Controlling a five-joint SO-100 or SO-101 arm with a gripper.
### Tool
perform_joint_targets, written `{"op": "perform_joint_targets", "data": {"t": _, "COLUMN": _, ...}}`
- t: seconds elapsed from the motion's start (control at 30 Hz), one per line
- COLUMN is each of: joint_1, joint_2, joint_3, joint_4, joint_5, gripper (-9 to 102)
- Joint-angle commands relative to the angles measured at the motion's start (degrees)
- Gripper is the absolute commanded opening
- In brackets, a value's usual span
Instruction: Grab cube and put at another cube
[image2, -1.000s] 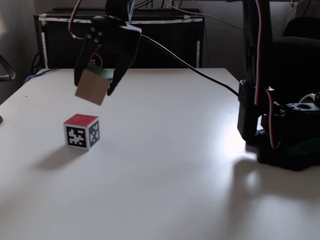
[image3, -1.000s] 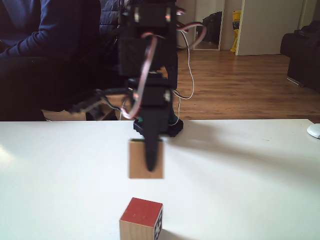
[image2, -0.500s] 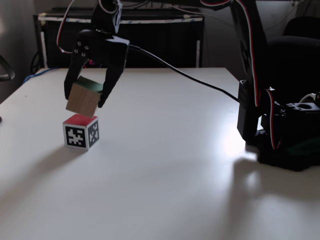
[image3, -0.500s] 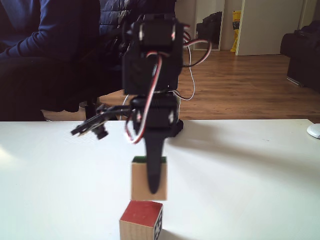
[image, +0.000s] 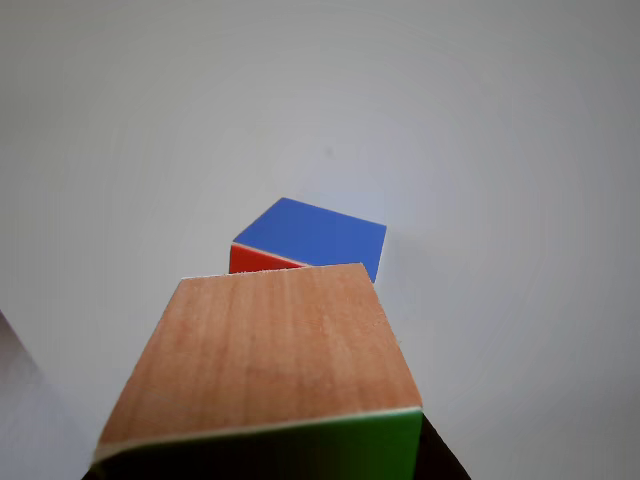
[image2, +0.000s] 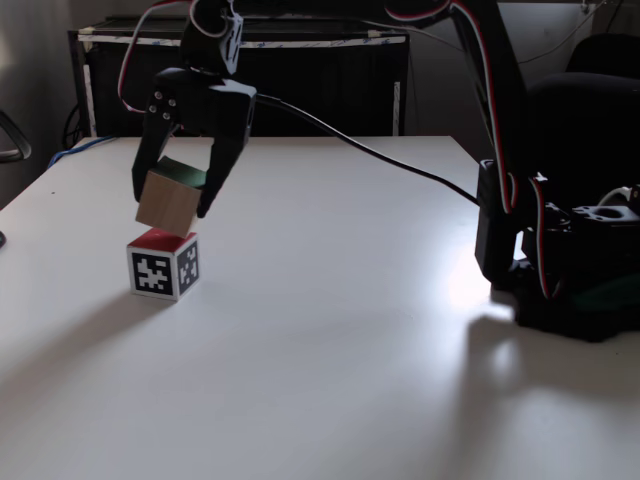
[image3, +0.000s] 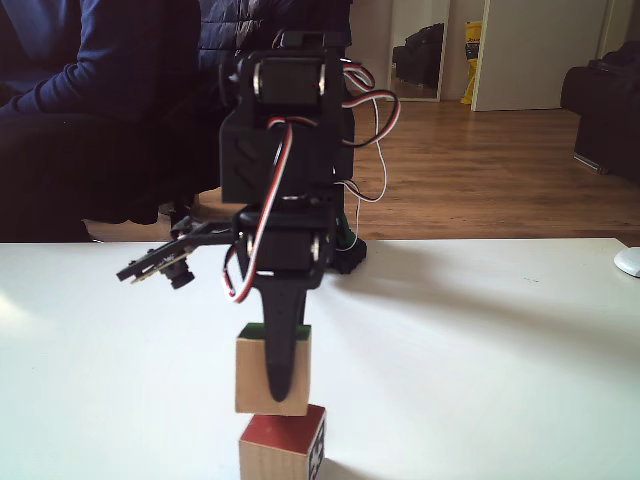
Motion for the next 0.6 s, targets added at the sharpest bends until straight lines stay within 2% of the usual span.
{"op": "perform_joint_targets", "data": {"t": 0.0, "joint_1": -0.26, "joint_2": 0.26, "joint_3": -3.43, "joint_4": -0.79, "joint_5": -0.26, "gripper": 15}}
{"op": "perform_joint_targets", "data": {"t": 0.57, "joint_1": -1.76, "joint_2": -1.41, "joint_3": -4.92, "joint_4": 0.7, "joint_5": 1.32, "gripper": 31}}
